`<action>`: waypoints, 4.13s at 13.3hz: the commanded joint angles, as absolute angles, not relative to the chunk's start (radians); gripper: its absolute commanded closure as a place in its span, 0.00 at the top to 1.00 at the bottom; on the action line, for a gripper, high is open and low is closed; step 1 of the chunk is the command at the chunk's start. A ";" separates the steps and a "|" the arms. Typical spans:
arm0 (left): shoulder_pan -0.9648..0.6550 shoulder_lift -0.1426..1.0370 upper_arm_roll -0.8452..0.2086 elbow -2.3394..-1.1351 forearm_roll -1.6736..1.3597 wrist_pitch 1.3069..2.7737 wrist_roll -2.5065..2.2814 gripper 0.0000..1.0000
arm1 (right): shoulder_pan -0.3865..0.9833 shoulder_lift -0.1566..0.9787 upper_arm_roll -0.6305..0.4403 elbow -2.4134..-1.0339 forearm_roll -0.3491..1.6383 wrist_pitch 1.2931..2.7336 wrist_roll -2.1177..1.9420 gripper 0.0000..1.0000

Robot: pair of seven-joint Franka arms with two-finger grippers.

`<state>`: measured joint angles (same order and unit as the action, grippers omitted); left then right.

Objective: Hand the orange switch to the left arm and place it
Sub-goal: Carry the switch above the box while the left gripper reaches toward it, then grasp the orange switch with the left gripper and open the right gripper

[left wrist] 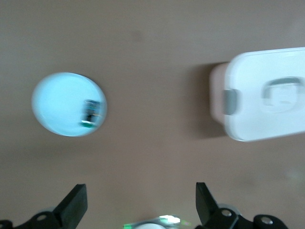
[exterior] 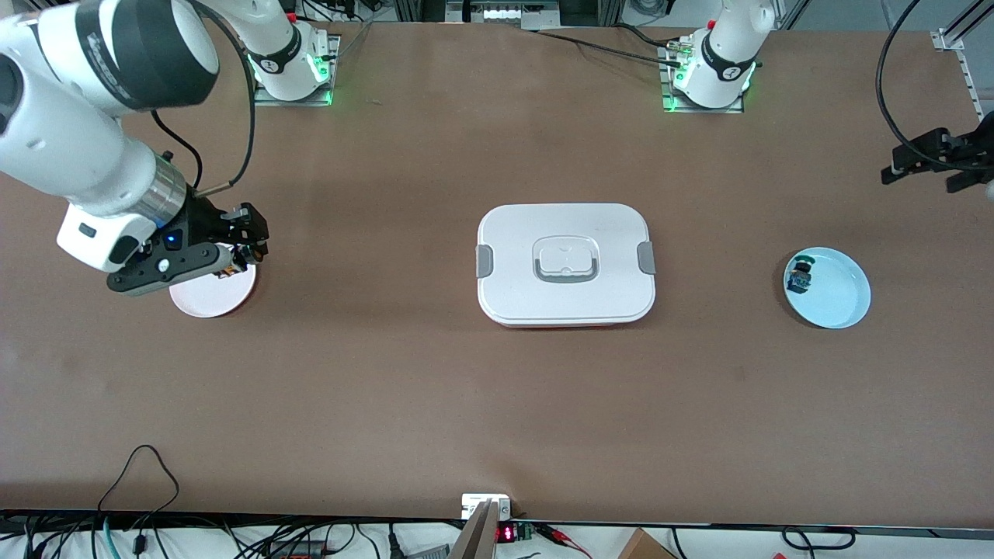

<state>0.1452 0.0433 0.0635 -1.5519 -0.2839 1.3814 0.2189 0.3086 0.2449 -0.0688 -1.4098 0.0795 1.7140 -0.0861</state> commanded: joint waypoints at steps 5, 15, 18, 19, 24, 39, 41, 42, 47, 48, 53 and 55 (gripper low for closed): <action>0.334 0.362 0.054 -1.529 -1.076 1.032 0.130 1.00 | 0.342 0.189 -0.077 -1.384 0.326 1.726 -0.380 0.08; 0.175 0.453 -0.176 -1.545 -1.474 1.409 0.127 1.00 | 0.408 0.310 -0.077 -1.462 1.155 1.815 -1.029 0.01; 0.097 0.451 -0.178 -1.545 -1.516 1.521 0.010 1.00 | 0.445 0.348 -0.077 -1.462 1.279 1.856 -1.193 0.01; 0.069 0.449 -0.178 -1.545 -1.531 1.563 -0.027 1.00 | 0.471 0.368 -0.077 -1.462 1.313 1.873 -1.262 0.01; -0.073 0.443 -0.179 -1.578 -1.652 1.793 -0.058 1.00 | 0.537 0.411 -0.077 -1.462 1.504 1.913 -1.377 0.01; -0.169 0.219 -0.267 -1.786 -1.646 2.046 -0.041 1.00 | 0.604 0.423 -0.078 -1.477 1.634 2.100 -1.536 0.01; -0.157 0.219 -0.267 -1.786 -1.646 2.039 -0.043 1.00 | 0.606 0.425 -0.078 -1.479 1.634 2.100 -1.534 0.01; -0.156 0.219 -0.265 -1.786 -1.646 2.039 -0.043 1.00 | 0.606 0.423 -0.078 -1.479 1.634 2.100 -1.534 0.01; -0.144 0.218 -0.259 -1.773 -1.655 2.040 -0.049 1.00 | 0.621 0.425 -0.080 -1.479 1.634 2.121 -1.534 0.03; -0.144 0.222 -0.259 -1.754 -1.655 2.040 -0.057 1.00 | 0.629 0.425 -0.083 -1.479 1.634 2.128 -1.532 0.03; -0.153 0.252 -0.259 -1.732 -1.655 2.049 -0.043 0.94 | 0.632 0.423 -0.086 -1.482 1.632 2.131 -1.534 0.03; -0.153 0.261 -0.259 -1.729 -1.652 2.049 -0.038 0.85 | 0.630 0.423 -0.087 -1.482 1.632 2.131 -1.534 0.03</action>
